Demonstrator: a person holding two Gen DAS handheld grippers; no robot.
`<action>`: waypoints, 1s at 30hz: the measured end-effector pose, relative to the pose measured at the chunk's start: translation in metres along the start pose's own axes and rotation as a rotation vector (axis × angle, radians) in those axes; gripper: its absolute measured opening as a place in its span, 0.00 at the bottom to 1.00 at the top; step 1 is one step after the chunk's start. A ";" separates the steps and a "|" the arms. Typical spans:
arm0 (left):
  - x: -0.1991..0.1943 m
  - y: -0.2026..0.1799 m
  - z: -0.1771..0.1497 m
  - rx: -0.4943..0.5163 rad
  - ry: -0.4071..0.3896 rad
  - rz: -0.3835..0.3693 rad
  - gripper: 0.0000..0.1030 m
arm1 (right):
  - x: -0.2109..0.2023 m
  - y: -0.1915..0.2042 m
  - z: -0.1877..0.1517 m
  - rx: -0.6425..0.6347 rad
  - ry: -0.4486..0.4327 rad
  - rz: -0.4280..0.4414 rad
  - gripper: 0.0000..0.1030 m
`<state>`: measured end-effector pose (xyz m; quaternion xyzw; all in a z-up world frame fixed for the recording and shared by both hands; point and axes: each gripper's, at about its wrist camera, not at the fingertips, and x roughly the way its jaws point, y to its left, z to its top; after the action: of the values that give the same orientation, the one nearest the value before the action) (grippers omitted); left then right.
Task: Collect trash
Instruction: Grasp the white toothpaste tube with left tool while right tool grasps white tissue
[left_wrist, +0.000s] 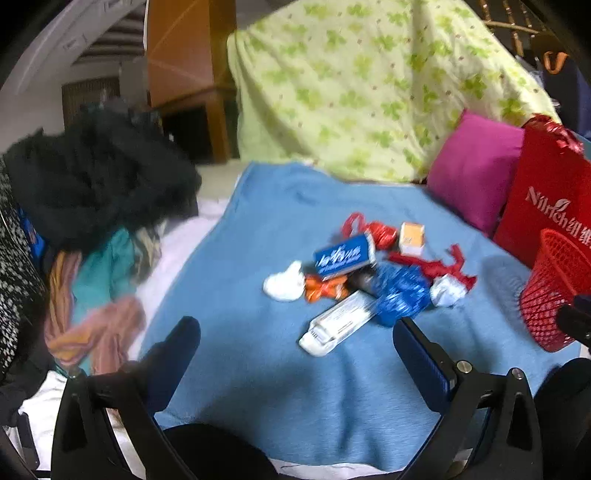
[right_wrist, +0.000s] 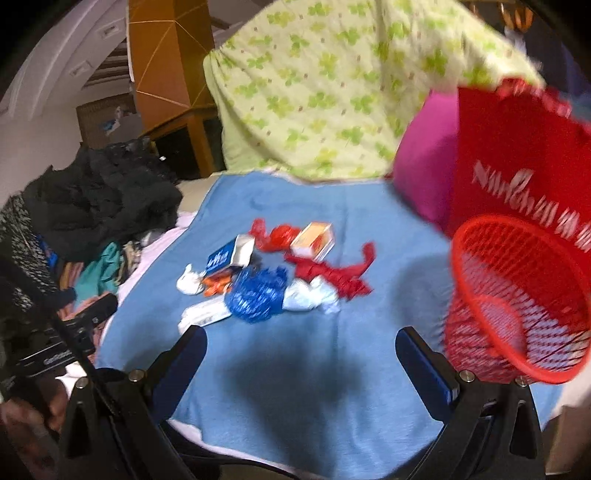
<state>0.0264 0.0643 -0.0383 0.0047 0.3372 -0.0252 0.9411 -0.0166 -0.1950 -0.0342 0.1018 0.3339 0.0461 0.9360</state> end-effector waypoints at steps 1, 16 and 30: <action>0.009 0.005 -0.001 -0.002 0.017 0.002 1.00 | 0.010 -0.005 -0.001 0.028 0.019 0.020 1.00; 0.109 -0.001 -0.003 0.105 0.089 -0.139 1.00 | 0.169 -0.046 0.010 0.460 0.307 0.134 0.74; 0.176 -0.028 -0.004 0.195 0.288 -0.301 0.61 | 0.230 -0.077 0.007 0.803 0.369 0.135 0.51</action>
<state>0.1578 0.0282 -0.1527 0.0489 0.4609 -0.1970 0.8639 0.1671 -0.2361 -0.1871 0.4687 0.4794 -0.0086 0.7419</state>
